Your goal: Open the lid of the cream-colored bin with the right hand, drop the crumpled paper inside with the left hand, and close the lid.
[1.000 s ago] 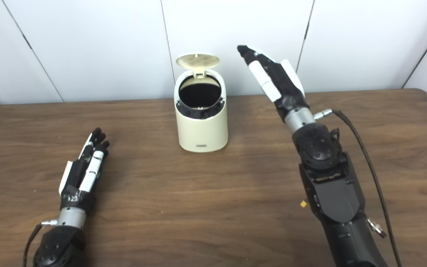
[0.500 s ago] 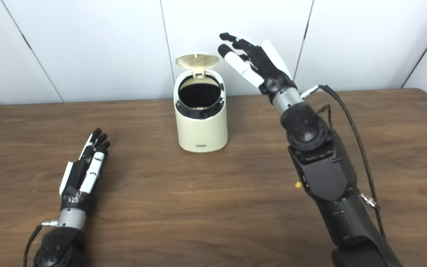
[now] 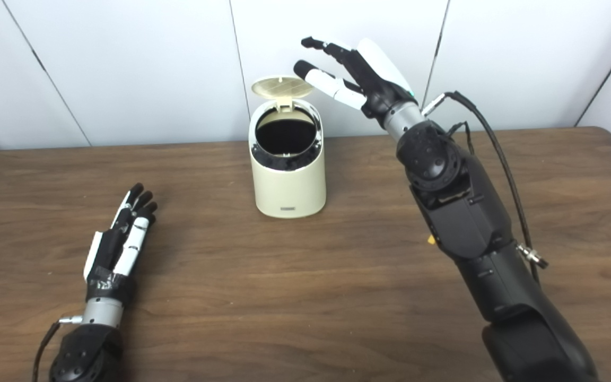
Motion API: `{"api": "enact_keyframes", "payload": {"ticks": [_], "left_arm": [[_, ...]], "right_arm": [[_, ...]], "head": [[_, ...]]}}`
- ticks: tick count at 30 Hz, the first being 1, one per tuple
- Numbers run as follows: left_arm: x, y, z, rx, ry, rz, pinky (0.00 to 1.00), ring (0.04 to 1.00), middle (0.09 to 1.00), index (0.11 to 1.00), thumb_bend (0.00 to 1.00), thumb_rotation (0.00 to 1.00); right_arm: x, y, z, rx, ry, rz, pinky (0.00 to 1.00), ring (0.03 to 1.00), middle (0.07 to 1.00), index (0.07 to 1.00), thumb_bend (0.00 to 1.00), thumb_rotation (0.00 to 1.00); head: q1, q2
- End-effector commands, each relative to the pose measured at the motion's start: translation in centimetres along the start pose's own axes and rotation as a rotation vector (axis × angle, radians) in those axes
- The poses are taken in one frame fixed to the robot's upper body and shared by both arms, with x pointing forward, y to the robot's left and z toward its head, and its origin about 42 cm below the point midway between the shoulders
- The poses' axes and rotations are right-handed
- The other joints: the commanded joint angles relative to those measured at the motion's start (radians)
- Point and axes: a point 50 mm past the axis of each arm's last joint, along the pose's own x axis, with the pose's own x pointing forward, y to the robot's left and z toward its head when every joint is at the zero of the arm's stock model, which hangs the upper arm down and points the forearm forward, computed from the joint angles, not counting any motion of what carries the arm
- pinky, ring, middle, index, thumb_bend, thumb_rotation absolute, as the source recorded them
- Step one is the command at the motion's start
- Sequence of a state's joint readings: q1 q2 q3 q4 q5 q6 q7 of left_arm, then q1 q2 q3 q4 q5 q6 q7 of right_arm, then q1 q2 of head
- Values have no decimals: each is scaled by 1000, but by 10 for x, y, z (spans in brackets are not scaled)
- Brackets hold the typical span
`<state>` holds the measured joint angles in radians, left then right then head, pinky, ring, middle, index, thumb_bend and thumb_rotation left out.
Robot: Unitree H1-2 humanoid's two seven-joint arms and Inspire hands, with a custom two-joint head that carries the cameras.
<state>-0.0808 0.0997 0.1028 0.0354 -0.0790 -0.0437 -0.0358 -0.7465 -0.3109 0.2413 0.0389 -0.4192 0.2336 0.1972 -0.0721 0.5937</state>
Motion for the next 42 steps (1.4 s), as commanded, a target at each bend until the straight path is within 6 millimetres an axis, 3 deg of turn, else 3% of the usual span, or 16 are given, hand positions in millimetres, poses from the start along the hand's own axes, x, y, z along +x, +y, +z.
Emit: {"api": "enact_keyframes", "payload": {"ticks": [1,9,20,27,42], "left_arm": [[-4,-7,-6,-2,38,-7,954,945,958,990,305,625],[-4,-8,-7,5,45,-1,957,944,953,991,335,625],[-4,-9,-6,7,54,4,969,949,949,989,344,608],[-5,-11,-6,21,48,12,955,939,942,981,303,617],[-4,-13,-6,15,27,41,968,917,927,972,295,593]], "right_arm": [[13,-24,21,-87,-100,-30,842,890,884,853,575,1000],[14,-25,24,-204,-147,60,827,883,870,842,592,1000],[11,-20,32,-383,-181,150,935,952,898,844,597,1000],[5,-25,37,-486,-191,176,952,991,934,858,666,1000],[-12,-36,42,-654,-258,184,975,1000,936,864,660,1000]], "head": [[-1,0],[2,1],[8,12],[19,15],[28,25]]}}
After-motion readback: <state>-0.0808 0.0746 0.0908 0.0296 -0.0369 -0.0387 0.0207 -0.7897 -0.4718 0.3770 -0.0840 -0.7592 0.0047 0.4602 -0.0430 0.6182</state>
